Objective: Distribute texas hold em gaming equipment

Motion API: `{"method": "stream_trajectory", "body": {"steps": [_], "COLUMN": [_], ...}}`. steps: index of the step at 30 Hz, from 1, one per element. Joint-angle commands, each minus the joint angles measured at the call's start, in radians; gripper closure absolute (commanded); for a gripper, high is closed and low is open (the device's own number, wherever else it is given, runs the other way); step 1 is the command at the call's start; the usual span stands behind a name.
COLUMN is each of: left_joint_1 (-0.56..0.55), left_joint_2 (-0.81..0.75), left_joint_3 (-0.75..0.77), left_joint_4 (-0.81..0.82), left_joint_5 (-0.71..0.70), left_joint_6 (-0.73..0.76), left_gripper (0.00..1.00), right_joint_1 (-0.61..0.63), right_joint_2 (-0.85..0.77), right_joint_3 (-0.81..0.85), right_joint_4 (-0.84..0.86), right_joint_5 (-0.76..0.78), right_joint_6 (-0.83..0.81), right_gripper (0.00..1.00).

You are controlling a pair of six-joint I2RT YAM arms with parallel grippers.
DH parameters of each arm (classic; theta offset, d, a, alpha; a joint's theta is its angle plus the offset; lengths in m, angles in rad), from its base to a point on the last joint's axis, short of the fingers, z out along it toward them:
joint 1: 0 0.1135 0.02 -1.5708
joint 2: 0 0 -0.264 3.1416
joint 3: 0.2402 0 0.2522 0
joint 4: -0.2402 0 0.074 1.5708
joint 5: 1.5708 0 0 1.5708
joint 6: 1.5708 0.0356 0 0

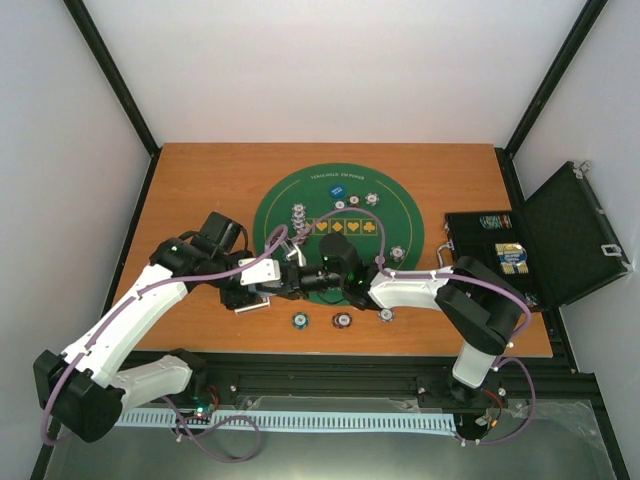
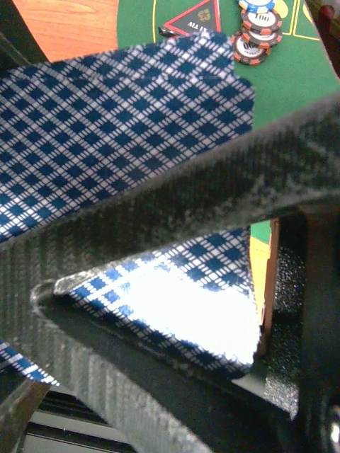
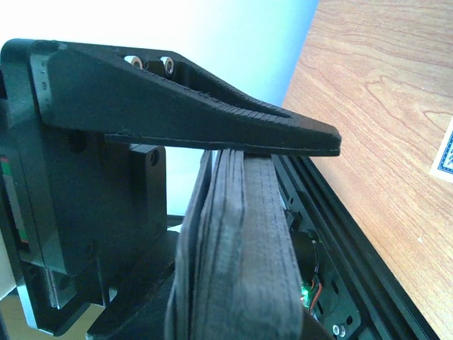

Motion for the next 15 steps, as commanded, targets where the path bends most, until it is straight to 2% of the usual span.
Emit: {"method": "stream_trajectory", "body": {"steps": [1,4,8,10,15], "left_joint_1": [-0.012,-0.013,-0.012,-0.013,-0.013], "left_joint_2": [-0.032,-0.030,-0.021,-0.015,-0.018], "left_joint_3": [0.012,0.012,0.009,0.008,-0.002], "left_joint_4": [0.040,0.023,0.009,0.003,0.000], "left_joint_5": [0.058,0.047,0.020,0.004,-0.002], "left_joint_6": [-0.004,0.008,0.028,0.037,0.048], "left_gripper": [0.69,0.82,0.93,0.96,0.97], "right_joint_1": [0.022,0.023,0.023,0.021,0.015], "right_joint_2": [0.039,0.048,0.069,0.075,0.069], "right_joint_3": [0.004,0.010,0.005,-0.007,-0.023], "right_joint_4": [0.011,0.046,0.118,0.147,0.158], "right_joint_5": [0.044,0.038,0.023,0.019,0.019], "right_joint_6": [0.032,0.054,0.108,0.125,0.131], "right_gripper": [0.87,0.78,0.66,0.60,0.59]}}
